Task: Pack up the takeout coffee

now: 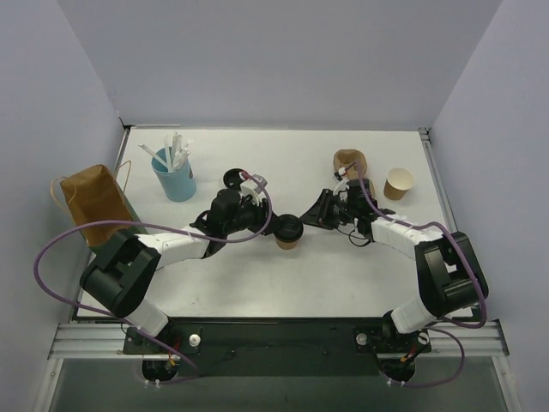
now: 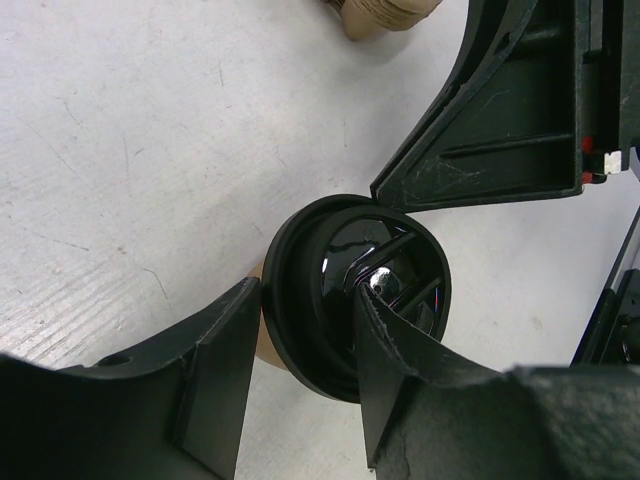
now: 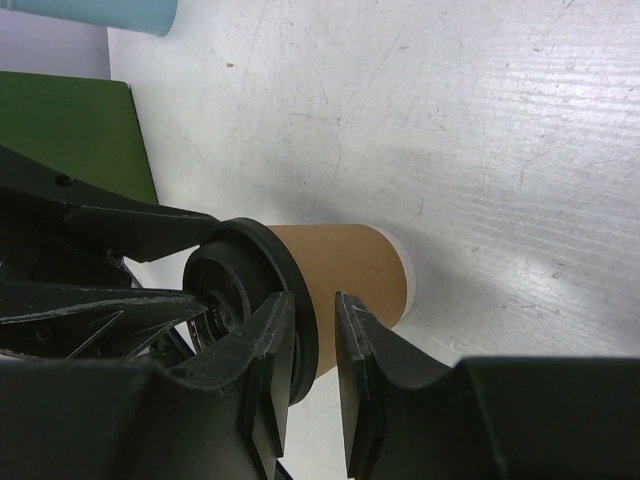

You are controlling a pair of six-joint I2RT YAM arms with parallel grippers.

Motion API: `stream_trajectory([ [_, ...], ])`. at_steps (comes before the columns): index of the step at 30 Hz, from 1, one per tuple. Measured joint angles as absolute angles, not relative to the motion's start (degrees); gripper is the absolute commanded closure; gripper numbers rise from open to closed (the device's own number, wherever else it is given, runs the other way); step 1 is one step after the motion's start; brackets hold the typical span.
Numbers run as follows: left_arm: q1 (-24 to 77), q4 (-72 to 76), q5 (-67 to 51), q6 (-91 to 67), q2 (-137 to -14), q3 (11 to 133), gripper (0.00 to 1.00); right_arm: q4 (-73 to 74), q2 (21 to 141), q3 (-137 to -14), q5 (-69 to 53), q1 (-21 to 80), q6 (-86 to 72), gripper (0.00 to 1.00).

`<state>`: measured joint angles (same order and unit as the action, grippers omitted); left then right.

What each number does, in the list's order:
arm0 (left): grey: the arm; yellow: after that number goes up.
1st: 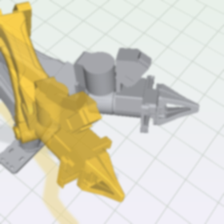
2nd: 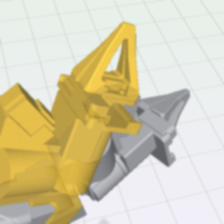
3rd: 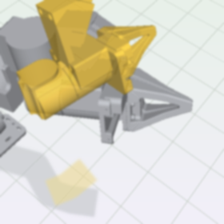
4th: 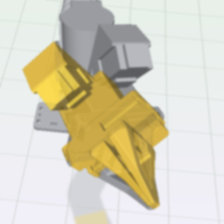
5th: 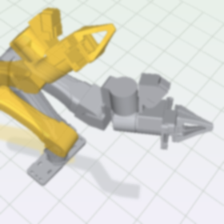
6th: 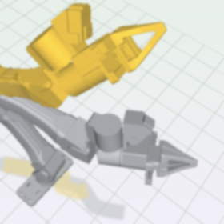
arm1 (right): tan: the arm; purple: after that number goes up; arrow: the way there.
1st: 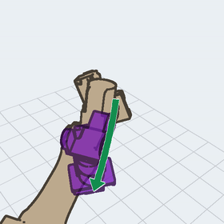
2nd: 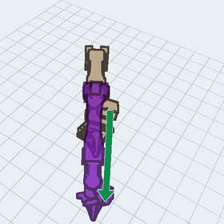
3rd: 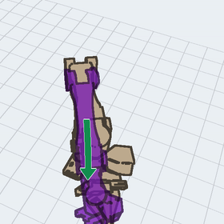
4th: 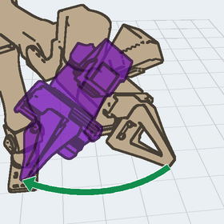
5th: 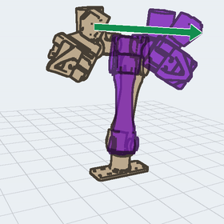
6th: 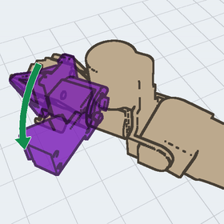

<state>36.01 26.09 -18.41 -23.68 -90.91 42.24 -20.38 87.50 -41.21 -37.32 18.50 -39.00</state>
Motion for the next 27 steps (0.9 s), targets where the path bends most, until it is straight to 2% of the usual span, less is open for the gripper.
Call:
stream_trajectory([
  [5, 36.1, 27.5, -17.6, -24.7, -90.2, 41.1, 0.5, -18.0, 87.3, -42.5, -37.3, 18.8, -38.9, 0.74],
  [12, 36.0, 24.6, -17.2, -25.3, -89.8, 42.2, 0.5, -5.7, 87.4, -51.2, -35.8, 18.8, -37.5, 0.56],
  [19, 36.0, 23.6, -17.2, -25.9, -89.8, 42.7, 0.5, -2.8, 86.8, -55.0, -36.2, 19.2, -36.6, 0.37],
  [27, 36.0, 20.4, -17.2, -26.2, -89.6, 44.2, 0.46, -1.0, 86.9, -53.9, -36.5, 23.0, -33.5, 0.36],
])
